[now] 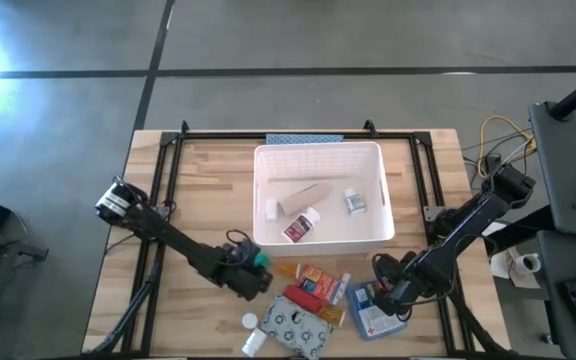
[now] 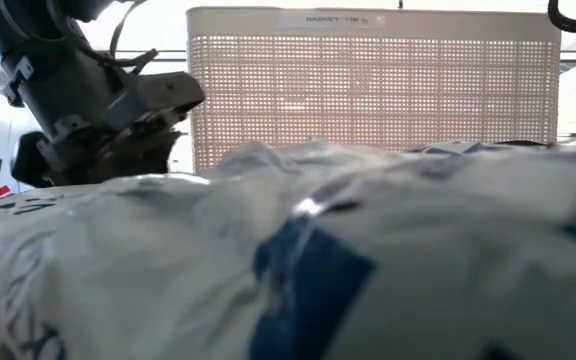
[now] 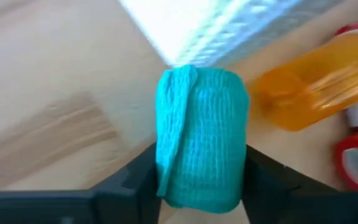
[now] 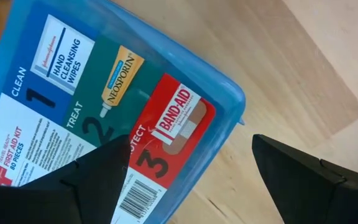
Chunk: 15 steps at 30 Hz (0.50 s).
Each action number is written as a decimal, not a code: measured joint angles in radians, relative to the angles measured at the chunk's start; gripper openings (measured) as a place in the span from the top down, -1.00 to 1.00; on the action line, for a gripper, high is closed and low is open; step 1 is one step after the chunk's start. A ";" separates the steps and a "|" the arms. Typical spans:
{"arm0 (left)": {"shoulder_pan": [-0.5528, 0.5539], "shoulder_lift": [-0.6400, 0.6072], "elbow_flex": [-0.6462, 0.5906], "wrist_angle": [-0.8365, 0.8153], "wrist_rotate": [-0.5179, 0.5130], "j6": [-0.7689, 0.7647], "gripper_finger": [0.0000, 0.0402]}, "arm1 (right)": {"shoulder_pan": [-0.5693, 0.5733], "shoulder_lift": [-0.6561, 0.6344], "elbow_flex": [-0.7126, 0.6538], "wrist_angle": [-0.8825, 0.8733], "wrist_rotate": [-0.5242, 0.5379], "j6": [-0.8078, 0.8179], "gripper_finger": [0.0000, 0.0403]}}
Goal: Pick & place medical supplies in basket/bin
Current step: Put the green bandage into the white bin
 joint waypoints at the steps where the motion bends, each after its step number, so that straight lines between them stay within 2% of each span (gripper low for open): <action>1: -0.003 -0.014 0.000 -0.031 0.002 0.000 0.30 | 0.000 0.000 0.000 -0.001 0.000 0.000 -0.62; 6: -0.062 -0.121 -0.002 -0.246 0.064 -0.044 0.42 | 0.001 0.000 -0.001 -0.015 0.000 -0.006 -0.62; 9: -0.143 -0.215 -0.003 -0.326 0.042 -0.085 0.44 | 0.000 0.000 -0.001 -0.026 0.003 -0.006 -0.62; 11: -0.197 -0.303 -0.003 -0.296 -0.054 -0.060 0.45 | 0.000 0.000 -0.001 -0.028 0.005 -0.006 -0.62; 15: -0.255 -0.496 -0.001 -0.158 -0.366 0.068 0.45 | 0.000 0.000 -0.001 -0.045 0.016 -0.013 -0.62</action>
